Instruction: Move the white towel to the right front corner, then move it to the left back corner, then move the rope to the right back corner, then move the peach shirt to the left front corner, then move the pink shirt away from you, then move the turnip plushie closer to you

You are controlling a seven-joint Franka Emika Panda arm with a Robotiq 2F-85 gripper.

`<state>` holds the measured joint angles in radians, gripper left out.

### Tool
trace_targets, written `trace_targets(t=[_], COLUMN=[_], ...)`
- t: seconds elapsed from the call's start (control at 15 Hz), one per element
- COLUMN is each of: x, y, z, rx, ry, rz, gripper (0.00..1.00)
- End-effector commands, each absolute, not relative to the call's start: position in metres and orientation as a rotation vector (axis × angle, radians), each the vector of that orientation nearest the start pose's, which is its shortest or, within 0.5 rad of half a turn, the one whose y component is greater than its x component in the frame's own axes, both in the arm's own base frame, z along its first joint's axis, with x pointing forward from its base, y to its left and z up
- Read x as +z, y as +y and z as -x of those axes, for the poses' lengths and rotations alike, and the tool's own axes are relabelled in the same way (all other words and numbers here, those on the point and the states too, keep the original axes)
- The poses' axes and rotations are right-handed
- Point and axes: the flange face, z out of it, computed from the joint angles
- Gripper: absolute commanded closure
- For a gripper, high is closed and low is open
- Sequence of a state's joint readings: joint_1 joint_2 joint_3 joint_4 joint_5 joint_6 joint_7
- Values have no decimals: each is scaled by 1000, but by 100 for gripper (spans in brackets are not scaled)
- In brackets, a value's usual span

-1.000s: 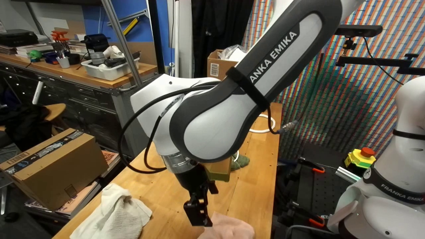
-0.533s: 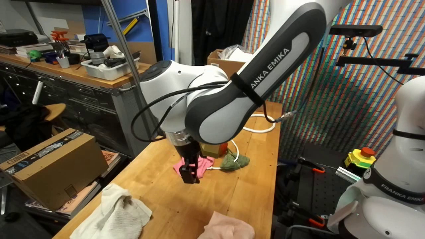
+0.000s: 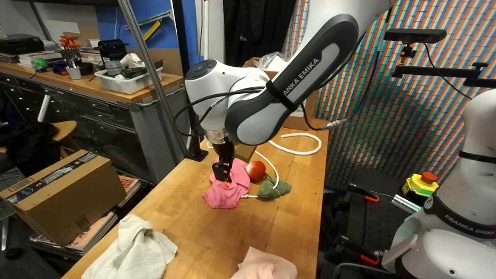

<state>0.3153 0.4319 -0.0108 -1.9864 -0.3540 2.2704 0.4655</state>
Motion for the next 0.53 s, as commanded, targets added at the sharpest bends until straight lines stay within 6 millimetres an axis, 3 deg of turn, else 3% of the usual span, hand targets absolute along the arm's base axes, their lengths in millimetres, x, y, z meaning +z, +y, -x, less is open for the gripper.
trace_targets(t=[0.0,0.47], x=[230,207], y=[153,117], z=[-586,-612], rx=[-25,-34], ry=[-33,149], rz=[3422,3307], gripper=[0,0])
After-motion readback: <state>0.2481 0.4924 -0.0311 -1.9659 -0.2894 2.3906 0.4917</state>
